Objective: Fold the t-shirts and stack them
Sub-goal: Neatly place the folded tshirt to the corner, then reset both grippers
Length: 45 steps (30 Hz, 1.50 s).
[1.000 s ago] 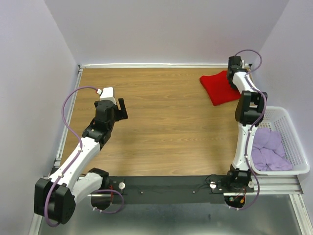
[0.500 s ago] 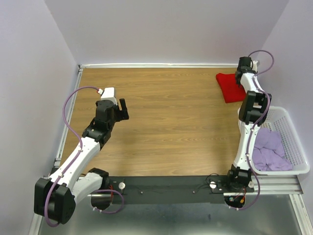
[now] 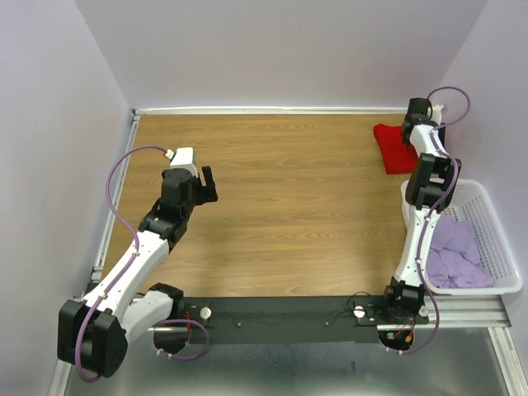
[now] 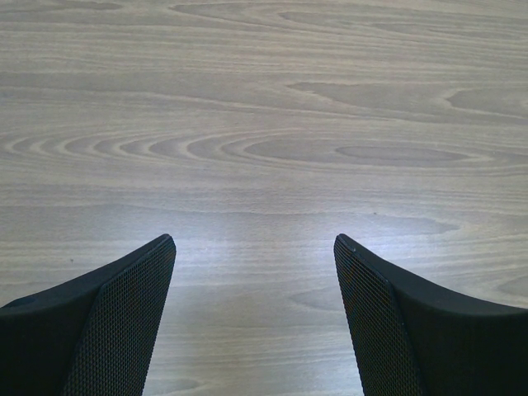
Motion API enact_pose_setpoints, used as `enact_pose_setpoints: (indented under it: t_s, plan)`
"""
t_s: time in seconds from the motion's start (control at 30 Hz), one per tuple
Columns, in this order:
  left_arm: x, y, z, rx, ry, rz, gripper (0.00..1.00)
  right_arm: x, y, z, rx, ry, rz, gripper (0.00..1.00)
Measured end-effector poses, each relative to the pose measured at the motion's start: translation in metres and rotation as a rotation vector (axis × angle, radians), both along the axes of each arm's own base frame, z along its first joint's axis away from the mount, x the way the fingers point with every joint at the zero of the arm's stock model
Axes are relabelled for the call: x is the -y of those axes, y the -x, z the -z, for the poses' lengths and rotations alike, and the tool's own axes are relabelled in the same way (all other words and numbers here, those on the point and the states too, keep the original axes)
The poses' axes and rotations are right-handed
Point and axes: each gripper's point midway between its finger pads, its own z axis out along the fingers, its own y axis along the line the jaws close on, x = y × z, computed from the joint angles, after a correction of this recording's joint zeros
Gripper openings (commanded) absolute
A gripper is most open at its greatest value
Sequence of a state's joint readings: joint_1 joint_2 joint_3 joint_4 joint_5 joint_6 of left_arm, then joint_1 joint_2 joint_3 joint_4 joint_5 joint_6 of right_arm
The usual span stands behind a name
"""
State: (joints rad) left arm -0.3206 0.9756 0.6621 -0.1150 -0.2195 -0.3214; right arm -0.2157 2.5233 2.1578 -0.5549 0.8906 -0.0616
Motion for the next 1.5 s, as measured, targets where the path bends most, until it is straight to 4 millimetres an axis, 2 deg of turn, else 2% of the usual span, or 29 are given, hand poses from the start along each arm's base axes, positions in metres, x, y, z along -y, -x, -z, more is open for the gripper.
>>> enact_pose_setpoints:
  t_s: [0.03, 0.13, 0.23, 0.27, 0.37, 0.4, 0.43, 0.57, 0.63, 0.67, 0.7, 0.73, 0.8, 0.97, 1.07, 1.13, 1.3, 1.43, 1.5]
  plan:
    - [0.000, 0.000, 0.000, 0.000, 0.000, 0.000, 0.86, 0.001, 0.000, -0.001, 0.006, 0.002, 0.004, 0.56]
    - [0.000, 0.000, 0.000, 0.000, 0.001, 0.002, 0.87, 0.001, -0.001, -0.002, 0.023, 0.002, 0.011, 0.65]
    - [0.001, 0.000, -0.001, 0.002, 0.002, 0.003, 0.88, -0.006, 0.001, -0.008, 0.040, -0.011, 0.001, 0.69]
    - [0.000, 0.001, -0.003, 0.008, 0.004, 0.003, 0.89, -0.010, 0.004, -0.012, 0.045, -0.023, -0.004, 0.76]
    - [0.000, 0.003, -0.012, 0.037, 0.013, 0.003, 0.91, -0.029, 0.011, -0.039, 0.102, -0.061, -0.033, 0.89]
    - [-0.001, 0.003, -0.015, 0.046, 0.016, 0.003, 0.91, -0.040, 0.012, -0.062, 0.156, -0.078, -0.053, 0.92]
    - [-0.001, 0.005, -0.019, 0.056, 0.020, 0.002, 0.92, -0.047, 0.012, -0.075, 0.195, -0.094, -0.067, 0.93]
    - [-0.006, 0.010, -0.044, 0.097, 0.025, -0.012, 0.96, -0.086, 0.037, -0.165, 0.446, -0.192, -0.140, 1.00]
    - [-0.010, 0.012, -0.067, 0.144, 0.032, -0.027, 0.97, -0.098, 0.060, -0.225, 0.614, -0.216, -0.172, 1.00]
    - [-0.012, 0.014, -0.077, 0.165, 0.034, -0.036, 0.97, -0.102, 0.075, -0.247, 0.678, -0.227, -0.184, 1.00]
    - [-0.015, 0.016, -0.089, 0.192, 0.038, -0.045, 0.98, -0.104, 0.084, -0.259, 0.711, -0.231, -0.192, 1.00]
    - [-0.018, 0.018, -0.099, 0.213, 0.038, -0.059, 0.99, -0.111, 0.102, -0.275, 0.771, -0.248, -0.209, 1.00]
    - [-0.027, 0.026, -0.124, 0.272, 0.041, -0.089, 0.99, -0.119, 0.128, -0.290, 0.833, -0.271, -0.228, 1.00]
    - [-0.051, 0.050, -0.164, 0.378, 0.050, -0.177, 0.99, -0.146, 0.195, -0.299, 0.935, -0.339, -0.290, 1.00]
    - [-0.067, 0.070, -0.175, 0.440, 0.069, -0.234, 0.99, -0.164, 0.232, -0.305, 1.007, -0.363, -0.339, 1.00]
    - [-0.075, 0.083, -0.181, 0.484, 0.083, -0.253, 0.99, -0.181, 0.263, -0.309, 1.068, -0.381, -0.407, 1.00]
    - [-0.089, 0.110, -0.199, 0.587, 0.125, -0.288, 0.99, -0.197, 0.315, -0.319, 1.182, -0.379, -0.515, 1.00]
    - [-0.093, 0.116, -0.199, 0.604, 0.135, -0.303, 0.99, -0.204, 0.340, -0.318, 1.221, -0.371, -0.570, 1.00]
    - [-0.094, 0.118, -0.193, 0.602, 0.134, -0.303, 0.99, -0.207, 0.343, -0.312, 1.208, -0.375, -0.590, 1.00]
